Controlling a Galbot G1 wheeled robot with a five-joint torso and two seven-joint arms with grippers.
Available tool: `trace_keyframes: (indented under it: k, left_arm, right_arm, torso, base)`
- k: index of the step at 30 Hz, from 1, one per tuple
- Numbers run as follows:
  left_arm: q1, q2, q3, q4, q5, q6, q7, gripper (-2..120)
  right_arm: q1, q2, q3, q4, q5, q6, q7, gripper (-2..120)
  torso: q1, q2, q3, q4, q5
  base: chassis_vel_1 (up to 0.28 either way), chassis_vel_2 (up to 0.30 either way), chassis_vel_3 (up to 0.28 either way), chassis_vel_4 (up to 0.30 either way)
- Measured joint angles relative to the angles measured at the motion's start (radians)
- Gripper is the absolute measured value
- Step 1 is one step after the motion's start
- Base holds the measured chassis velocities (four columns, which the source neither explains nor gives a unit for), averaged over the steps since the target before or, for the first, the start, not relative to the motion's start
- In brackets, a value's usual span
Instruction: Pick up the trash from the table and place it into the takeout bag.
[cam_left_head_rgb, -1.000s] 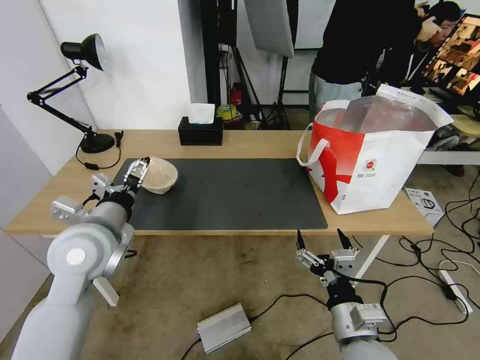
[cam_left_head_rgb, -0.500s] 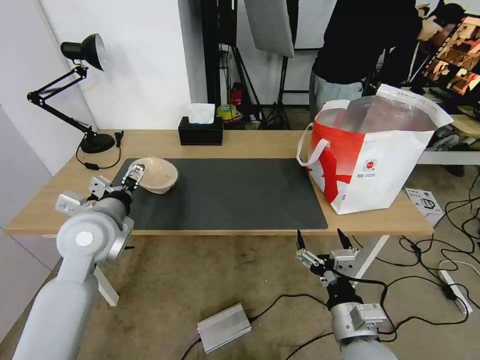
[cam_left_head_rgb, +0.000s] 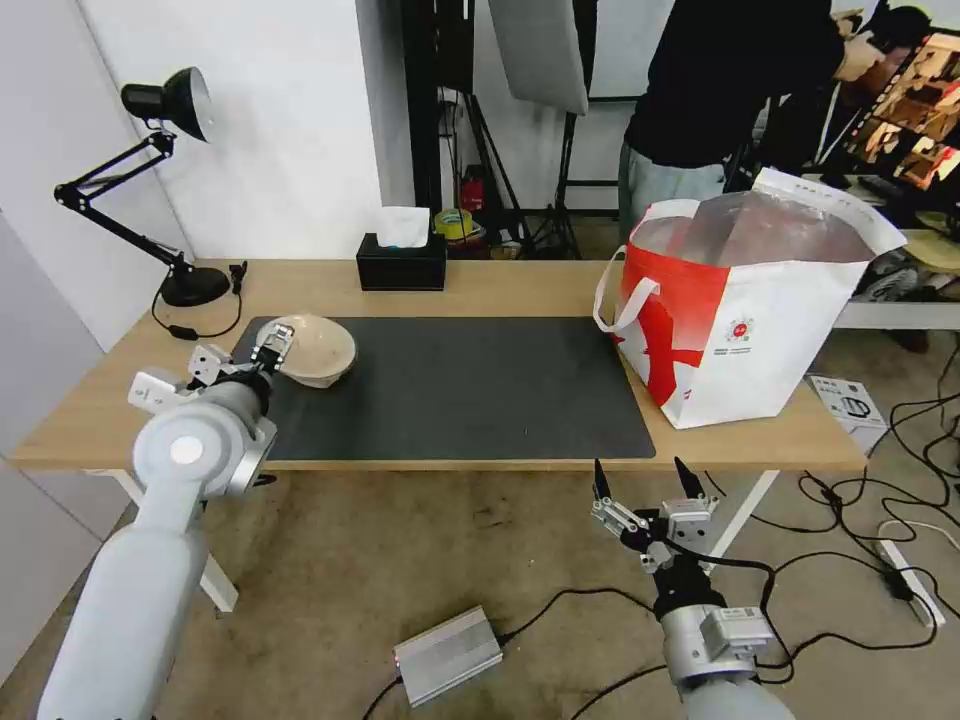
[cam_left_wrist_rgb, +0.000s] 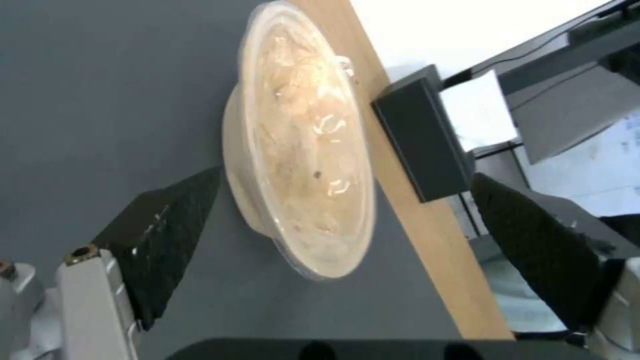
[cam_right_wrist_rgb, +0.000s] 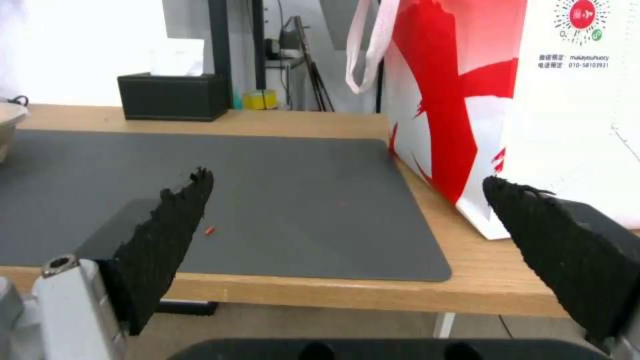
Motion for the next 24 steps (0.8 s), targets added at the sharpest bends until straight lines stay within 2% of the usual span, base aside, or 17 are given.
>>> trace_keyframes:
  k: [10, 24]
  left_arm:
    - [-0.050, -0.037, 0.024, 0.060, 0.025, 0.013, -0.015, 100]
    - [-0.113, -0.050, 0.064, 0.143, 0.030, 0.015, -0.016, 100]
  right_arm:
    - [0.000, 0.000, 0.000, 0.000, 0.000, 0.000, 0.000, 100]
    - [0.000, 0.000, 0.000, 0.000, 0.000, 0.000, 0.000, 100]
  torso:
    - [0.000, 0.000, 0.000, 0.0000, 0.0000]
    - [0.000, 0.000, 0.000, 0.0000, 0.0001]
  base:
    - [0.000, 0.000, 0.000, 0.000]
    - [0.000, 0.000, 0.000, 0.000]
